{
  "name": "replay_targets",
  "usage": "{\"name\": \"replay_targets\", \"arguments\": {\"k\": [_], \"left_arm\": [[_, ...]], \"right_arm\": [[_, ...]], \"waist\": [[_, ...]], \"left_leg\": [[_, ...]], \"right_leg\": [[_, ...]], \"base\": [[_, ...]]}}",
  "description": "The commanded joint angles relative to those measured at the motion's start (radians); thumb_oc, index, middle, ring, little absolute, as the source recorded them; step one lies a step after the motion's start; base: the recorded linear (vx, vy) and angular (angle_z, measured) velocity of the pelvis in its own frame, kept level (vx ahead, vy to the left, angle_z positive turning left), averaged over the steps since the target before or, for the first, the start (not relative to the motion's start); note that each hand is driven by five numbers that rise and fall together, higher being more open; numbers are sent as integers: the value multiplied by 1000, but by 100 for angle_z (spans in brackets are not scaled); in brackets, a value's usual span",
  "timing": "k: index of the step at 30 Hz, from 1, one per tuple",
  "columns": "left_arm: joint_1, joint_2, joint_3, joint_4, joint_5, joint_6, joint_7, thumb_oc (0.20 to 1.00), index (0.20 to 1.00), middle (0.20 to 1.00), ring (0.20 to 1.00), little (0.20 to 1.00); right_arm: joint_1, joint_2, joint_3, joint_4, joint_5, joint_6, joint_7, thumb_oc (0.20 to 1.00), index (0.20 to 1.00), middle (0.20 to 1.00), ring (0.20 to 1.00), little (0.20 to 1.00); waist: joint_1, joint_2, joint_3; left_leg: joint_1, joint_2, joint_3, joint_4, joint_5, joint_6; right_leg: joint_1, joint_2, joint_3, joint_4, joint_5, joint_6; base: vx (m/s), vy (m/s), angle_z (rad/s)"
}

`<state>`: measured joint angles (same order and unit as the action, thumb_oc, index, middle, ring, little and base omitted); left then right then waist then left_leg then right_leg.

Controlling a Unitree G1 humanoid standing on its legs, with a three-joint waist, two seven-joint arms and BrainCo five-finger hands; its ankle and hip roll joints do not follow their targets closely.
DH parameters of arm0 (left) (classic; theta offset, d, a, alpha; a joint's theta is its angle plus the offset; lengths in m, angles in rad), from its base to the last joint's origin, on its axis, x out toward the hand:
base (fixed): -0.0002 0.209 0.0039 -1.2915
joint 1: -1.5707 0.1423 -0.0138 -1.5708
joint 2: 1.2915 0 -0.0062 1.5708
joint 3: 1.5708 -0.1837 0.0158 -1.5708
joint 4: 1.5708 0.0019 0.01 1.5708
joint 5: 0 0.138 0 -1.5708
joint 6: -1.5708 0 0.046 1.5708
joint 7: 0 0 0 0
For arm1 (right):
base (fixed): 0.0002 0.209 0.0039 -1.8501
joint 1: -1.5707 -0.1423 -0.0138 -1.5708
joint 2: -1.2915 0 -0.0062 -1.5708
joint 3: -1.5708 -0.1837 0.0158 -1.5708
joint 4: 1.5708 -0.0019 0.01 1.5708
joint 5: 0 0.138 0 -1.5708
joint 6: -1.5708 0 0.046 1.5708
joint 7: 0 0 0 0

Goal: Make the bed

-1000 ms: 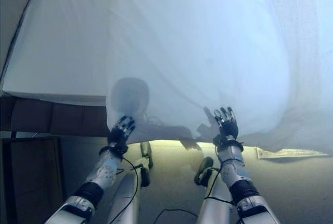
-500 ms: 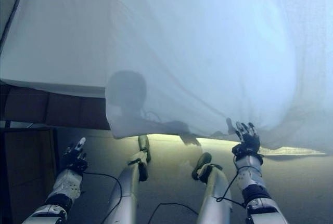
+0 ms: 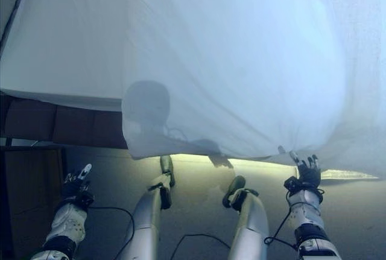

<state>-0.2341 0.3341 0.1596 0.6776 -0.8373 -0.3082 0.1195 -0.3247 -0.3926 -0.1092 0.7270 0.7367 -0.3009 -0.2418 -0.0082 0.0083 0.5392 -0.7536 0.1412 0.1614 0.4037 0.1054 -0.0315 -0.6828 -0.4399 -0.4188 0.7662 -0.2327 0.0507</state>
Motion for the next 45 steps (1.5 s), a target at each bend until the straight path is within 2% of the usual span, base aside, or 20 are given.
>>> {"name": "replay_targets", "arguments": {"k": [1,2,3,4,7,9,10,11,12,13,15,18,19,21,23,27,28,31,34,45], "left_arm": [[31,-1,59,-74,62,-111,91,1000,1000,1000,1000,1000],[38,-5,59,-84,70,-108,101,1000,1000,1000,1000,1000],[44,-21,71,-154,124,-144,164,1000,1000,1000,1000,1000],[46,-30,72,-179,139,-153,188,1000,1000,1000,1000,1000],[50,-38,51,-184,219,-143,244,1000,1000,1000,1000,1000],[61,-19,7,-128,336,-118,271,1000,1000,1000,1000,1000],[62,-19,5,-126,339,-118,273,1000,1000,1000,1000,1000],[93,0,-36,-39,435,-93,262,1000,1000,1000,1000,1000],[94,0,-38,-36,437,-95,262,1000,1000,1000,1000,1000],[110,2,-89,109,507,-62,239,1000,1000,1000,1000,1000],[122,9,-107,176,547,-60,230,1000,1000,1000,1000,1000],[178,-12,-142,355,599,-32,165,1000,1000,1000,1000,1000],[202,-20,-142,429,618,-14,133,1000,1000,1000,1000,1000],[218,-25,-154,461,642,-10,112,1000,1000,1000,1000,1000],[251,-30,-162,532,736,11,87,1000,1000,1000,1000,1000],[278,-30,-160,565,788,15,68,1000,1000,1000,1000,1000],[293,-37,-158,573,811,12,65,1000,1000,1000,1000,1000],[297,-40,-161,561,822,6,81,1000,1000,1000,1000,1000],[299,-55,-178,586,832,12,38,1000,1000,1000,1000,1000],[288,-60,-219,603,855,13,-7,1000,1000,1000,1000,1000]], "right_arm": [[43,-9,-63,-76,-144,-54,-114,1000,1000,1000,1000,1000],[51,-4,-62,-90,-155,-49,-126,1000,1000,1000,1000,1000],[63,4,-59,-145,-251,-40,-187,1000,1000,1000,1000,1000],[63,13,-57,-170,-268,-43,-208,1000,1000,1000,1000,1000],[71,19,-32,-165,-356,-14,-271,1000,1000,1000,1000,1000],[94,14,-6,-101,-408,8,-282,1000,1000,1000,1000,1000],[96,14,-5,-99,-409,6,-282,1000,1000,1000,1000,1000],[135,-7,12,-21,-466,39,-267,1000,1000,1000,1000,1000],[138,-7,12,-19,-466,38,-267,1000,1000,1000,1000,1000],[168,-11,31,103,-514,53,-253,1000,1000,1000,1000,1000],[187,-15,35,140,-522,58,-235,1000,1000,1000,1000,1000],[249,-2,72,303,-588,82,-190,1000,1000,1000,1000,1000],[268,7,90,373,-607,90,-153,1000,1000,1000,1000,1000],[274,13,101,405,-614,98,-137,1000,1000,1000,1000,1000],[296,33,136,445,-642,109,-77,1000,1000,1000,1000,1000],[318,61,178,457,-655,113,-13,1000,1000,1000,1000,1000],[332,83,195,464,-655,116,14,1000,1000,1000,1000,1000],[337,104,205,476,-632,116,40,1000,1000,1000,1000,1000],[339,123,221,518,-626,128,95,1000,1000,1000,1000,1000],[318,140,233,553,-618,141,126,1000,1000,1000,1000,1000]], "waist": [[11,-2,-19],[10,-2,-19],[10,-4,-19],[9,-5,-19],[9,-9,-19],[8,-15,-19],[9,-15,-19],[10,-18,-19],[10,-18,-19],[14,-22,-19],[19,-21,-20],[32,-24,-110],[38,-26,-160],[39,-25,-183],[46,-32,-254],[57,-34,-316],[65,-37,-360],[78,-40,-397],[85,-42,-458],[86,-49,-521]], "left_leg": [[8,27,-11,154,-194,-62],[11,26,-11,153,-194,-62],[22,28,-12,149,-195,-62],[28,29,-12,147,-194,-62],[86,38,-12,120,-185,-65],[167,44,-10,83,-177,-66],[174,44,-10,78,-176,-66],[269,44,-9,36,-167,-64],[277,44,-9,31,-166,-65],[376,41,-13,-26,-146,-68],[429,41,-21,-55,-135,-70],[511,44,-26,-136,-101,-83],[538,47,-25,-168,-65,-77],[559,46,-25,-186,-59,-78],[615,48,-21,-233,-49,-79],[667,50,-20,-276,-42,-80],[689,49,-18,-296,-40,-81],[714,46,-16,-322,-36,-83],[754,35,-4,-368,-29,-84],[795,22,2,-395,-34,-81]], "right_leg": [[0,-40,49,-204,183,95],[4,-40,48,-205,183,95],[12,-41,45,-209,187,97],[18,-41,44,-214,188,98],[74,-38,33,-242,196,104],[150,-25,25,-275,205,106],[158,-23,23,-281,206,107],[250,-11,18,-321,218,112],[258,-10,15,-326,219,113],[371,7,0,-383,226,118],[431,15,-16,-410,227,120],[533,51,-46,-492,224,124],[576,67,-79,-531,243,113],[598,79,-82,-546,243,113],[649,101,-87,-582,247,120],[692,117,-88,-618,252,127],[716,125,-93,-639,256,131],[740,129,-106,-664,263,137],[776,138,-108,-709,282,148],[814,138,-98,-739,300,155]], "base": [[0,0,0],[0,0,0],[0,0,0],[0,0,0],[10,-3,-1],[55,-12,-4],[137,-9,-9],[116,-3,-10],[213,-41,-10],[169,-51,-6],[146,-43,-5],[132,-52,-1],[63,-43,12],[30,-21,17],[23,-43,0],[17,-25,0],[0,0,0],[0,0,0],[-2,8,-2],[-4,3,1]]}}
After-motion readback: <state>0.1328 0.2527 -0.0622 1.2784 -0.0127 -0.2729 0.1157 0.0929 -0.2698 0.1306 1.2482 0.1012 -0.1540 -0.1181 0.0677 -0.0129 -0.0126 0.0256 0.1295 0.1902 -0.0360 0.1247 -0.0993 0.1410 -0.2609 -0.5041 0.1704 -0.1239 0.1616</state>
